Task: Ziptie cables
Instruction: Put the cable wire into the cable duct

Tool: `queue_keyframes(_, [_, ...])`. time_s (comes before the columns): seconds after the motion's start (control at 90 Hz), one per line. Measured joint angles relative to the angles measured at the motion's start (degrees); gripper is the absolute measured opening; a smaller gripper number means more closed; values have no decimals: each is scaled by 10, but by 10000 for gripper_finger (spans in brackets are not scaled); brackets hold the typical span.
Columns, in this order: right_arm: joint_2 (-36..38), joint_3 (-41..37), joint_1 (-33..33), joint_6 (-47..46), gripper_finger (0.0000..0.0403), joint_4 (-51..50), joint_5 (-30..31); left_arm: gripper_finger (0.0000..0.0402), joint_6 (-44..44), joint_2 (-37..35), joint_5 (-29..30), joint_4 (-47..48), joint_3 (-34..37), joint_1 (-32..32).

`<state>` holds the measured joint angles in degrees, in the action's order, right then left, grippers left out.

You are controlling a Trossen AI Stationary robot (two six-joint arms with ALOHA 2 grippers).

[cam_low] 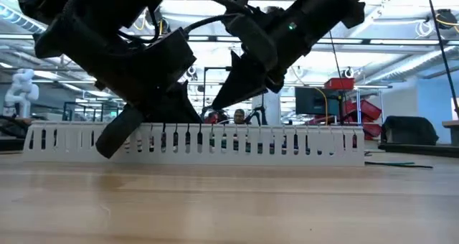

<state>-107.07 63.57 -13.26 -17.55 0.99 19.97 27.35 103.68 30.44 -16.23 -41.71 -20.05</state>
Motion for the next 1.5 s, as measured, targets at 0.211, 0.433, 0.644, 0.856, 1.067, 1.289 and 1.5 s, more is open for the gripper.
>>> queue_keyframes(0.211, [-19, 0, 0, -20, 0, 1, -8, 5, -9, 0, 0, 0, 0, -1])
queue_keyframes(0.433, [-22, -2, 5, -18, 0, 5, -8, 5, -11, 0, 0, 0, 0, -5])
queue_keyframes(0.644, [-37, -2, 15, -11, 0, 24, -15, 5, -15, 0, 0, -1, 0, -7])
queue_keyframes(0.856, [-56, 0, 14, -23, 0, 34, -30, 5, -15, 0, 0, 1, 0, -7])
queue_keyframes(1.067, [-26, -1, 0, -27, 0, -29, -33, 5, -14, 1, 0, -8, -2, -7])
queue_keyframes(1.289, [-12, 8, -3, -11, 0, -71, -26, 5, -14, 1, 5, -9, -2, -7])
queue_keyframes(1.5, [-3, 46, -6, -5, 0, -67, -21, 5, -30, 1, 20, 1, 1, -6])
